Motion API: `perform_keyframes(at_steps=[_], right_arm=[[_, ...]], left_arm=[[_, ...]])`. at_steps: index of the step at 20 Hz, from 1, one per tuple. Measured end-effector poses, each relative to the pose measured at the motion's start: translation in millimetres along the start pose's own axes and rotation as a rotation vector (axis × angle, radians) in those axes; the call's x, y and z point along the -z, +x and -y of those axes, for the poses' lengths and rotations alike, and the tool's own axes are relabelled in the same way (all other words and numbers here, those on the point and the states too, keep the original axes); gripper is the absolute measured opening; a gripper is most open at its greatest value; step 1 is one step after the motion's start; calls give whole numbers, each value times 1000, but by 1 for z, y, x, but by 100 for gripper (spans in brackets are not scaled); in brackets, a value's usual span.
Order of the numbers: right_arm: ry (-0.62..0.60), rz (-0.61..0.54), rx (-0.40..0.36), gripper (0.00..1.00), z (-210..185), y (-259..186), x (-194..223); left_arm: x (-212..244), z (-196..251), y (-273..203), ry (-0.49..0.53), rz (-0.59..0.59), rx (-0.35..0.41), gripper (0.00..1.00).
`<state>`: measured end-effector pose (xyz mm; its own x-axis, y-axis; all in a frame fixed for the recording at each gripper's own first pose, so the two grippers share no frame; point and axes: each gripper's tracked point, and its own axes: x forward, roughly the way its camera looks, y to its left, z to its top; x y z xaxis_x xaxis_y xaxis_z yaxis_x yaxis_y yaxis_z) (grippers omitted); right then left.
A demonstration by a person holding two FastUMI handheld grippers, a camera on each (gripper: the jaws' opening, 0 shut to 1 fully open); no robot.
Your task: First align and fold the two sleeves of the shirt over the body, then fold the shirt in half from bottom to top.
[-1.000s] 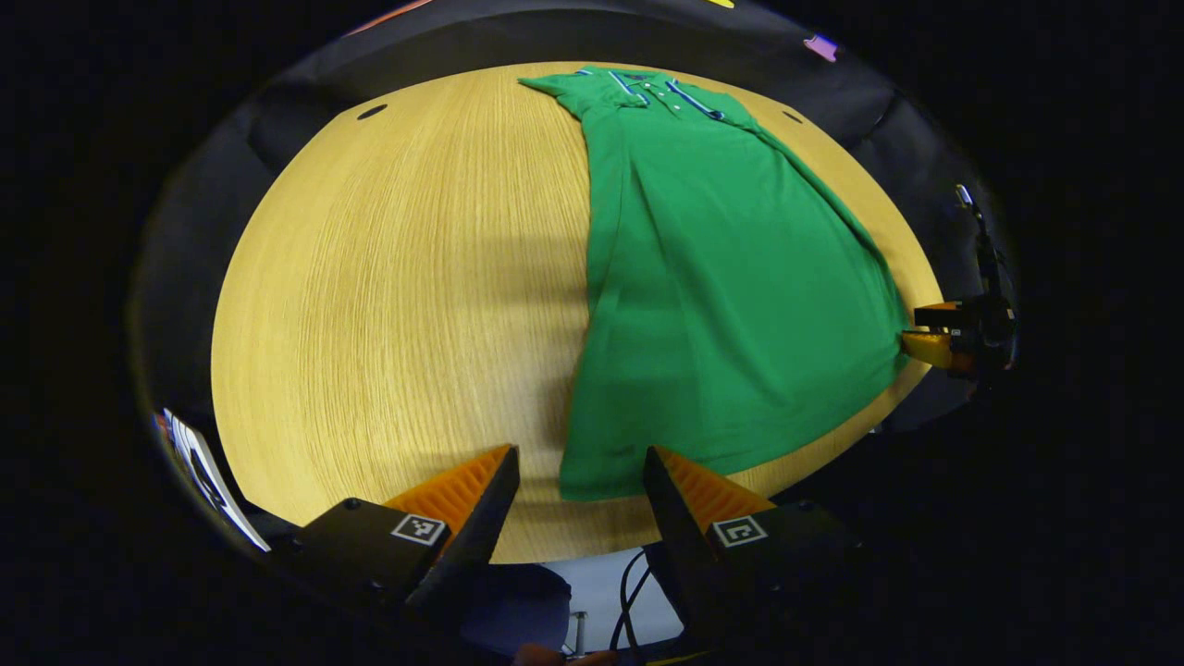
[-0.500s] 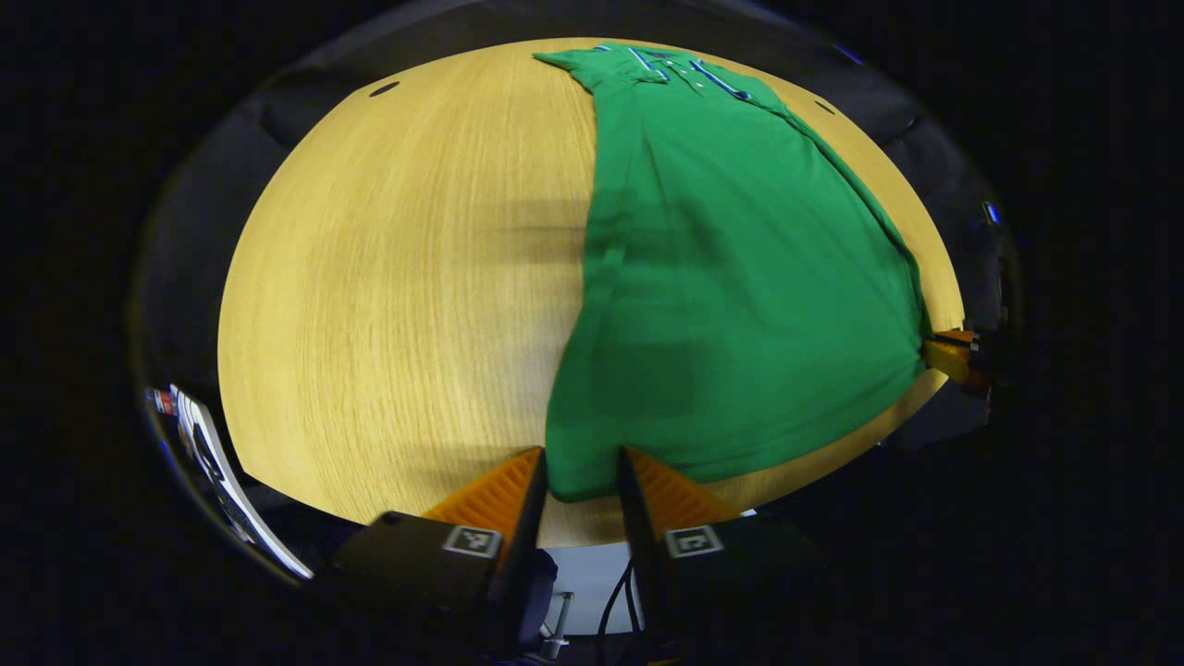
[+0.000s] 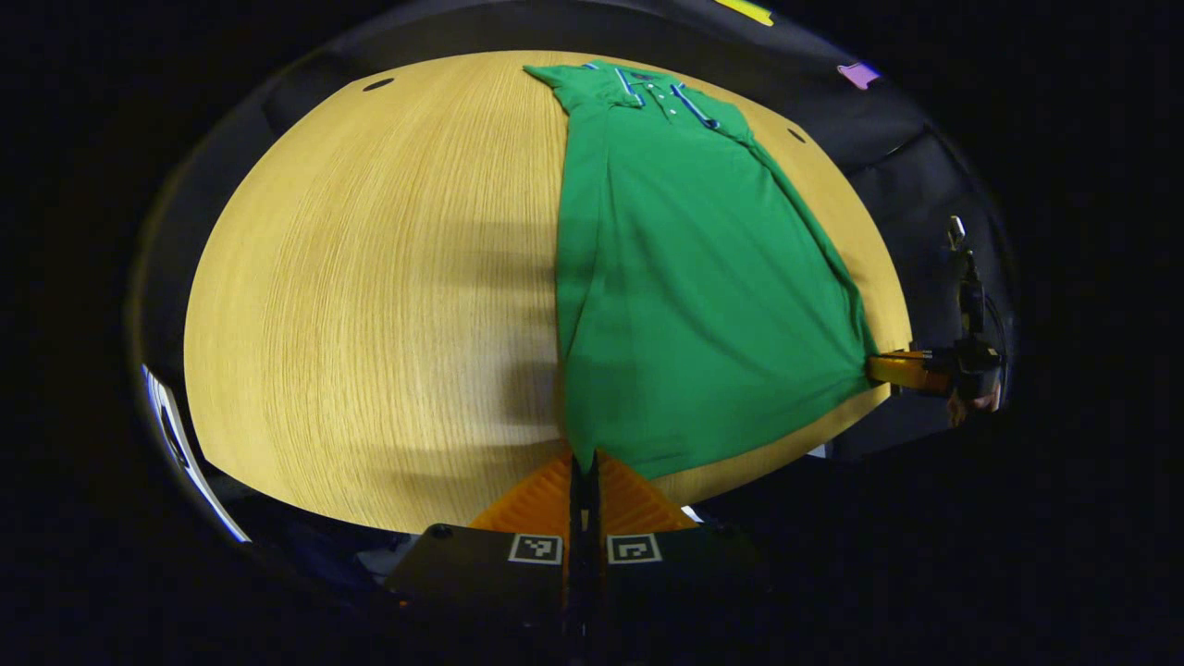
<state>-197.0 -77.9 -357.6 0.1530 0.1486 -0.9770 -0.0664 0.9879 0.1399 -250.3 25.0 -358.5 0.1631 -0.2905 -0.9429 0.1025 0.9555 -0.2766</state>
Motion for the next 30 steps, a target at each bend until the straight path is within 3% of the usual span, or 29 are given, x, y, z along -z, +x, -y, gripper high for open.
perform_keyframes(at_steps=[4, 8, 14, 18, 21, 26, 30], right_arm=[[96, 39, -72, 2, -3, -29, -28], [108, 117, -107, 2, -9, -53, -63], [81, 226, -172, 2, -25, -90, -118], [61, 295, -206, 2, -35, -117, -165], [67, 362, -239, 2, -45, -140, -212], [44, 480, -219, 2, -42, -159, -291], [9, 551, -180, 2, -39, -154, -351]], left_arm=[[-29, 8, -24, 57, 89, 43, 4], [-54, 15, -42, 98, 147, 47, 4], [-123, 26, -79, 32, 290, 104, 4], [-173, 20, -103, 40, 387, 66, 4], [-223, 30, -128, 7, 488, 92, 4], [-297, 15, -152, 26, 612, 54, 4], [-348, -2, -146, -19, 642, 34, 4]])
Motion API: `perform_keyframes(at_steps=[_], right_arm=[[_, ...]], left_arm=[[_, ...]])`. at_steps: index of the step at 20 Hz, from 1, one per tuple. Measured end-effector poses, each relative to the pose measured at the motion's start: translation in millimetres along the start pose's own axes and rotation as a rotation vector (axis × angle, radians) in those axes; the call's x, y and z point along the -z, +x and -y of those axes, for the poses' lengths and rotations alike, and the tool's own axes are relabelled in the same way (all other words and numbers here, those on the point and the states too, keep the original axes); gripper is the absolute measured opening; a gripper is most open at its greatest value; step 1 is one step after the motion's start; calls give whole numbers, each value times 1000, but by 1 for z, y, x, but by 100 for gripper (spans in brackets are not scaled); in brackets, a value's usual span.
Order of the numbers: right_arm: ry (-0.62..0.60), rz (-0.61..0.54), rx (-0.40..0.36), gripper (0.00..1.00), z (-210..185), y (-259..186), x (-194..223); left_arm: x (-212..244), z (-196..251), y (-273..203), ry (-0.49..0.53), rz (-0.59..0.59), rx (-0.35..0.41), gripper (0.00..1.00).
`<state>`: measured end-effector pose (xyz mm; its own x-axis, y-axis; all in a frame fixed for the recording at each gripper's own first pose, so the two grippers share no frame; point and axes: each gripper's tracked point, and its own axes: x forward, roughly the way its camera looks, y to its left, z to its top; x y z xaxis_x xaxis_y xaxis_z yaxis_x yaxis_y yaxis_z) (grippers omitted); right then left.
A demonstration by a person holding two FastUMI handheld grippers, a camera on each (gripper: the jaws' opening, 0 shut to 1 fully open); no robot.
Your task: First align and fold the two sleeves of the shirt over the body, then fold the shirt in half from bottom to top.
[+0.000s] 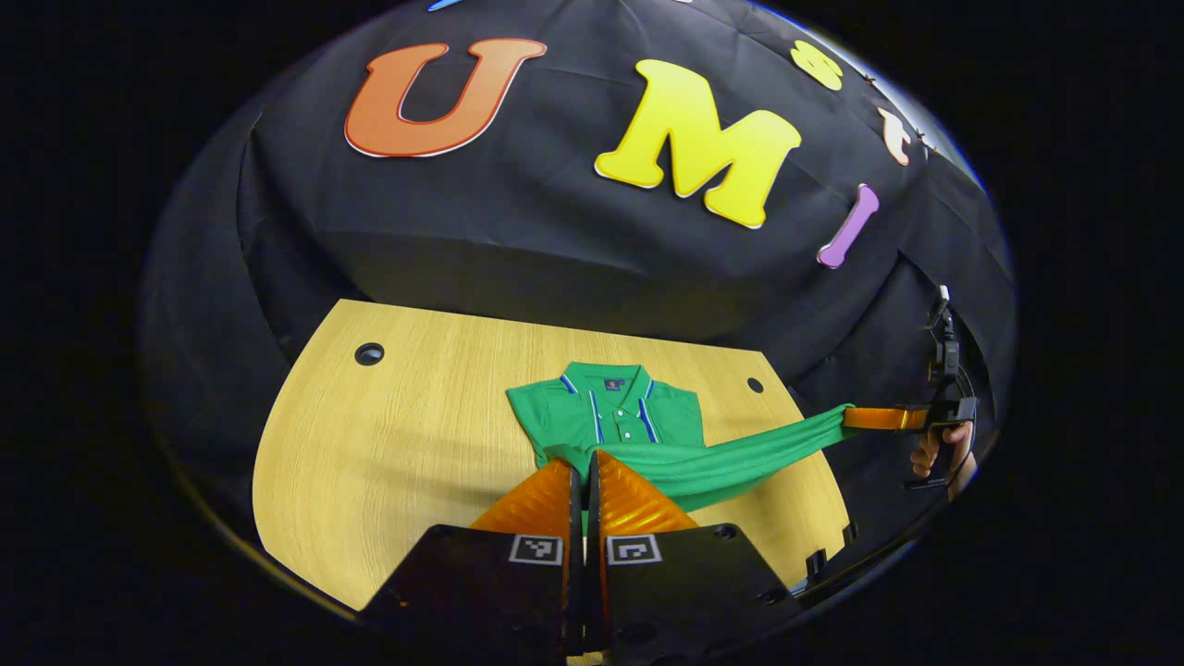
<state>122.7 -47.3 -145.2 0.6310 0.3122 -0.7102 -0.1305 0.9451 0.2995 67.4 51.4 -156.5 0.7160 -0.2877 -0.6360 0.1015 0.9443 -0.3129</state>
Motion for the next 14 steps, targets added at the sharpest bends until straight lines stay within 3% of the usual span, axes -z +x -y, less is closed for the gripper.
perform_keyframes(at_steps=[6, 10, 11, 14], right_arm=[[-98, 72, 43, 2, 10, 77, -49], [-179, 138, 75, 2, 26, 141, -77], [-181, 142, 73, 2, 29, 158, -79], [-207, 131, 78, 2, 44, 207, -74]], left_arm=[[-48, -22, 73, 38, 79, -20, 4], [-55, -41, 132, 91, 86, -45, 4], [-55, -47, 148, 88, 90, -54, 0], [-41, -72, 197, 70, 73, -90, 4]])
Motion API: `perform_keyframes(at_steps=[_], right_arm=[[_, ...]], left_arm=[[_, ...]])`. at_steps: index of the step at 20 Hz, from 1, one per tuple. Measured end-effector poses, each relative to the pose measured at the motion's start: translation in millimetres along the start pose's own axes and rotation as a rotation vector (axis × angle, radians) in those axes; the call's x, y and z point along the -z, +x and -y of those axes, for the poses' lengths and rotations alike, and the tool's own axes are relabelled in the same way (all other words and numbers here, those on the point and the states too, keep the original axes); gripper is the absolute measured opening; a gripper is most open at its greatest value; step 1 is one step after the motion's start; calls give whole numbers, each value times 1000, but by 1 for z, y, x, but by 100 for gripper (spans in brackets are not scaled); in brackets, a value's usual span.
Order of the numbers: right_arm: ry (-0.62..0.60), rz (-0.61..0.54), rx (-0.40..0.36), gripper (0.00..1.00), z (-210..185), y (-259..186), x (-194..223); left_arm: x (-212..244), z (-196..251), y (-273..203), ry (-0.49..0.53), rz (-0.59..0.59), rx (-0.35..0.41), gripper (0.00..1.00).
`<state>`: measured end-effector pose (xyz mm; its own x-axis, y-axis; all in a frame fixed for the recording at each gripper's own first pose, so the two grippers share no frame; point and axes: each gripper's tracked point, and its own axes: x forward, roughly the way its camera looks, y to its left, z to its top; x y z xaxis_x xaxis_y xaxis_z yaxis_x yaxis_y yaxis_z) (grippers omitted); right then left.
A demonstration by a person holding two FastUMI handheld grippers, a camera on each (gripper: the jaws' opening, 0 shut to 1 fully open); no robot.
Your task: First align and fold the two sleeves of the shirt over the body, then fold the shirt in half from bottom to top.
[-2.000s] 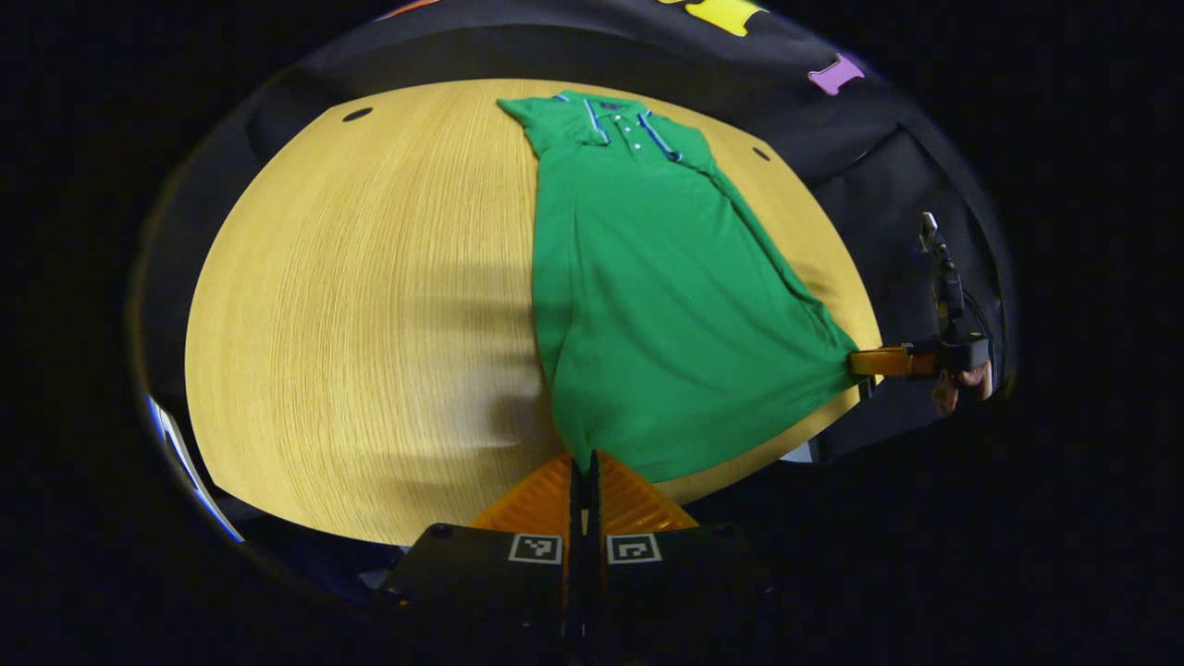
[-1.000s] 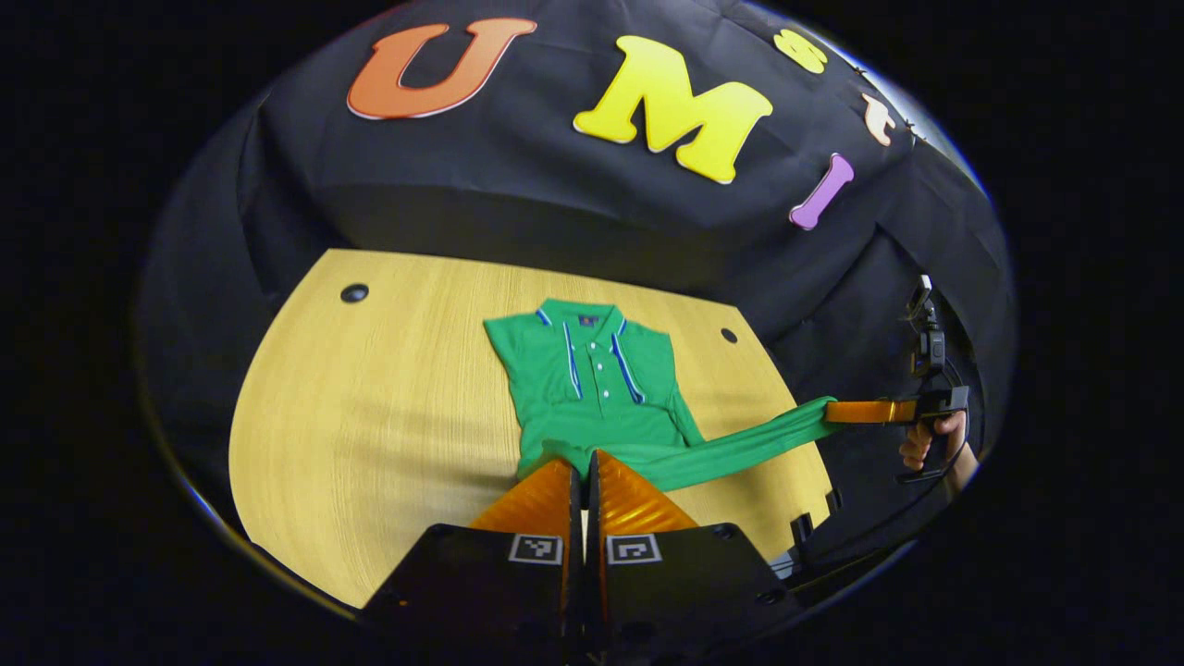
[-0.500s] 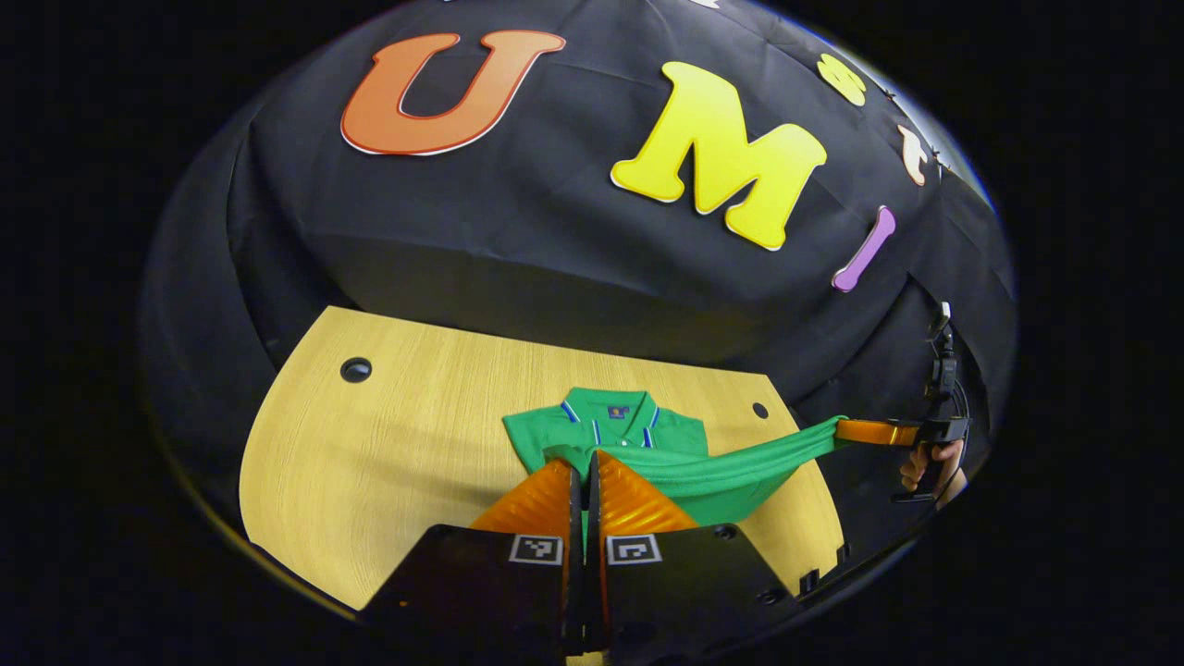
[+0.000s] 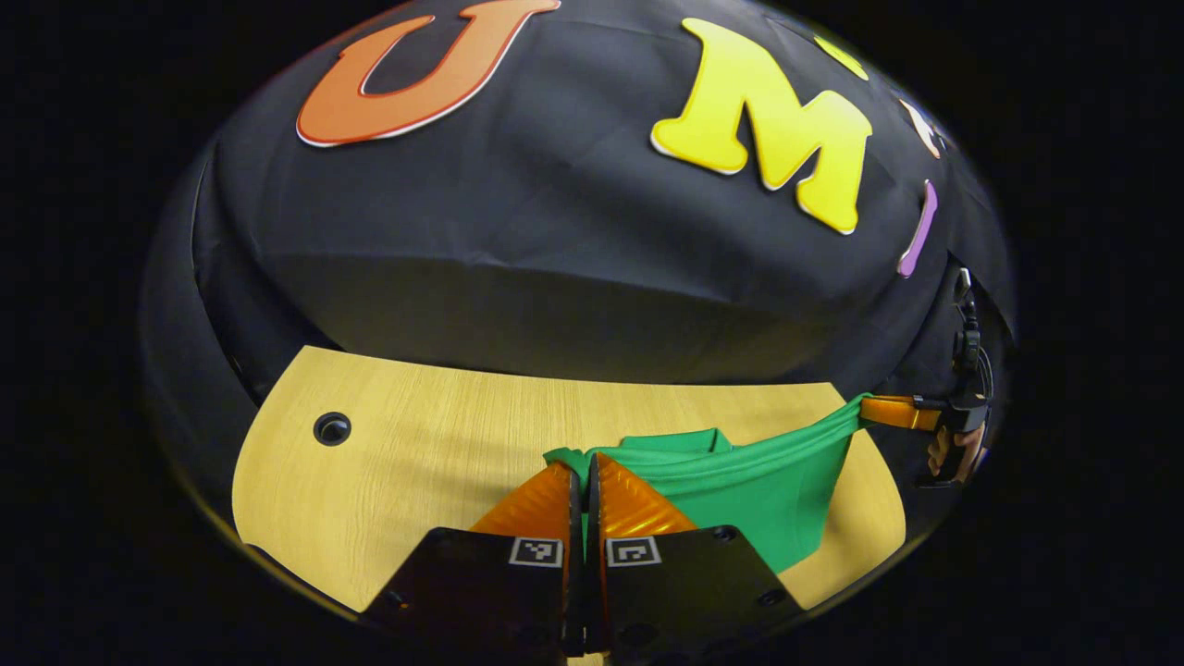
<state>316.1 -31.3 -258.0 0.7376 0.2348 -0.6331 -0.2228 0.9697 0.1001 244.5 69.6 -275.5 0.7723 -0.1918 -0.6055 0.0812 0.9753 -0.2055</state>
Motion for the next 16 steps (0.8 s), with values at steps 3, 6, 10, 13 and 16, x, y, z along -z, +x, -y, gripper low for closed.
perform_keyframes(at_steps=[3, 6, 10, 13, 16], right_arm=[[-9, -22, 8, 2, 9, 40, 18], [-31, -52, 37, 2, 16, 74, 40], [-50, -82, 91, 2, 25, 107, 58], [-40, -106, 107, 0, 31, 112, 71], [-40, -100, 146, 18, 35, 107, 72]], left_arm=[[18, -13, 45, 34, -16, -24, 3], [41, -19, 82, 80, -58, -49, 3], [72, -21, 107, 113, -133, -89, 4], [75, -19, 111, 97, -131, -89, 6], [77, -16, 98, 92, -152, -94, 12]])
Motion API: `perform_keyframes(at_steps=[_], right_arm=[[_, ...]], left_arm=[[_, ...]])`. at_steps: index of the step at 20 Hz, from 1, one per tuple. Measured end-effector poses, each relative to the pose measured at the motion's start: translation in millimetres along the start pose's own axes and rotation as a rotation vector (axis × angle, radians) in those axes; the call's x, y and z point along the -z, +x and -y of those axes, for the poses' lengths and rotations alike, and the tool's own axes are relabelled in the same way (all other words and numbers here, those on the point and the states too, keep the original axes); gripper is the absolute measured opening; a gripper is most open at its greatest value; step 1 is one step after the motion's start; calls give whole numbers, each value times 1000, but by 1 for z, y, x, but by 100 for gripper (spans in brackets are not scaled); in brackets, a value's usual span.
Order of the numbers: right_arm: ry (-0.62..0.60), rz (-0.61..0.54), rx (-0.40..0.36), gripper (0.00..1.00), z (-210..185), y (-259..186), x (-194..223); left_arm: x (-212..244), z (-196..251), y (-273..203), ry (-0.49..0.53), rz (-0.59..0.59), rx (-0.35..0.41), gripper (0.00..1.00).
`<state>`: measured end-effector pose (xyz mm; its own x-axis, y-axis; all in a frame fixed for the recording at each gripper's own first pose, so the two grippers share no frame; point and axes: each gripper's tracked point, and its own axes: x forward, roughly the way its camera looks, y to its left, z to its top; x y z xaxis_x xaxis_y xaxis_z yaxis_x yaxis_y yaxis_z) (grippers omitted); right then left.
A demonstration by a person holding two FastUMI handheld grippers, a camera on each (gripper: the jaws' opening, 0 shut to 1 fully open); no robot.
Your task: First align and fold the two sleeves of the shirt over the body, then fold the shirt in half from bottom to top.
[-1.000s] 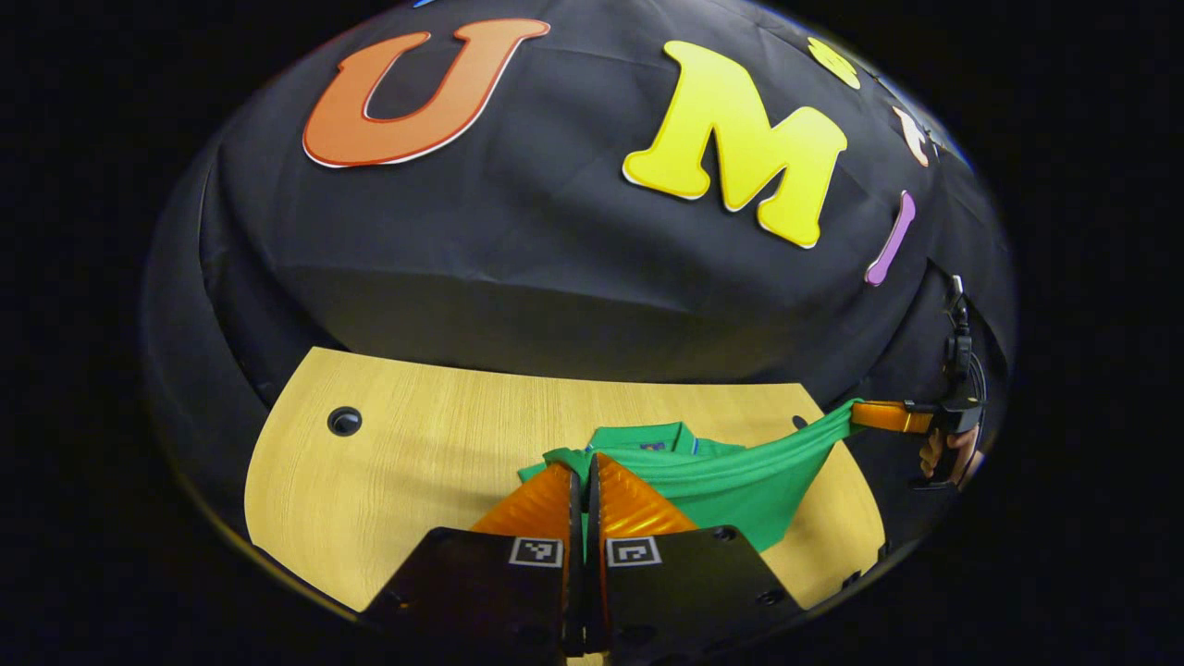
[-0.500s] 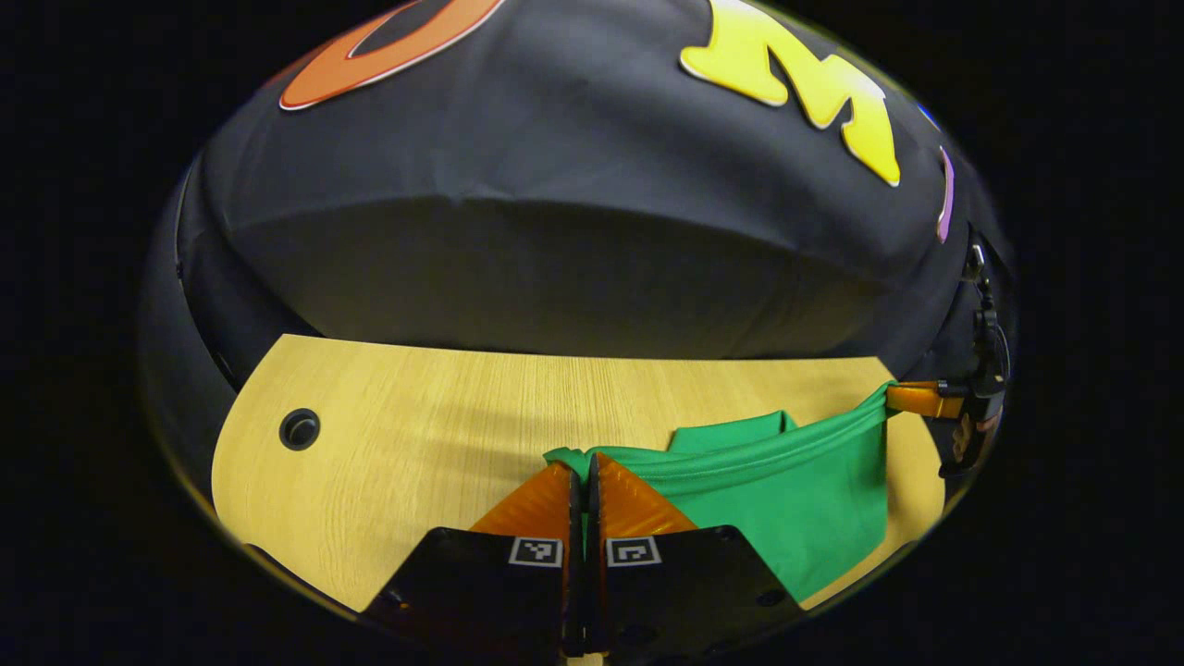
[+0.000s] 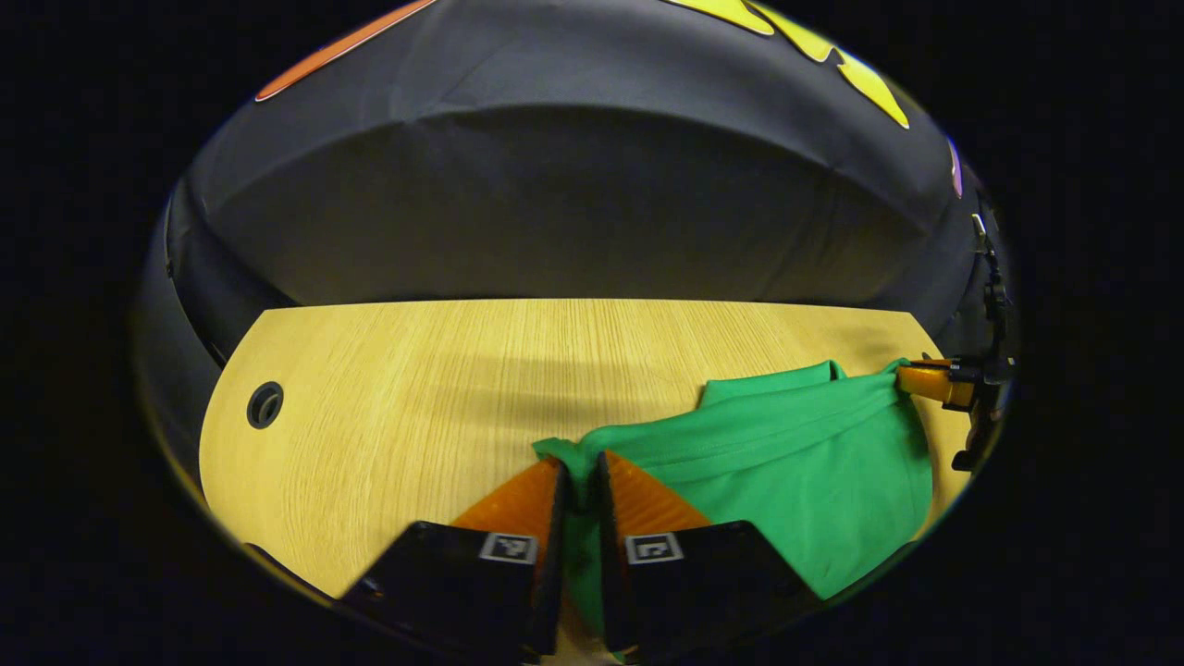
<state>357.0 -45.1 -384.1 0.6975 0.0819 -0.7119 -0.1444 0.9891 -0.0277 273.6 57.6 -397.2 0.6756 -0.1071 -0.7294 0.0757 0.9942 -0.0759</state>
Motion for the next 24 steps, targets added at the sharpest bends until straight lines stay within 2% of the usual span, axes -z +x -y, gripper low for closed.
perform_keyframes(at_steps=[1, 2, 3, 4, 5, 6, 7, 11, 13, 15, 16, 17, 19, 21, 24], right_arm=[[-9, 12, 13, 34, 1, -8, -2], [-14, 30, 29, 51, -2, -19, -6], [-21, 50, 50, 67, -2, -32, -8], [-29, 81, 78, 84, -1, -49, -13], [-35, 108, 90, 100, -4, -64, -17], [-39, 141, 91, 95, -11, -86, -23], [-39, 178, 94, 100, -19, -111, -30], [-32, 368, 102, 99, -45, -230, -61], [-3, 458, 109, 94, -58, -292, -76], [-15, 545, 127, 98, -67, -344, -85], [-38, 587, 157, 94, -68, -369, -85], [-50, 624, 181, 98, -69, -389, -89], [-60, 701, 205, 94, -78, -429, -93], [-63, 750, 216, 94, -87, -459, -83], [-63, 750, 212, 94, -99, -483, -49]], left_arm=[[-2, 3, -8, -4, 3, -1, 45], [-5, 3, -17, -5, 18, -10, 45], [-11, 3, -29, -6, 37, -23, 59], [-17, 3, -43, -11, 66, -38, 87], [-25, 3, -60, -13, 102, -54, 88], [-34, 6, -76, -18, 129, -58, 90], [-43, 12, -98, -29, 163, -48, 89], [-91, 32, -212, -47, 366, -32, 89], [-110, 40, -275, -52, 488, -33, 89], [-121, 47, -337, -24, 595, -51, 90], [-122, 52, -364, -7, 633, -64, 90], [-121, 56, -391, 0, 670, -71, 90], [-112, 59, -430, 1, 718, -87, 89], [-93, 59, -455, -2, 734, -123, 89], [-70, 66, -477, 14, 763, -147, 89]])
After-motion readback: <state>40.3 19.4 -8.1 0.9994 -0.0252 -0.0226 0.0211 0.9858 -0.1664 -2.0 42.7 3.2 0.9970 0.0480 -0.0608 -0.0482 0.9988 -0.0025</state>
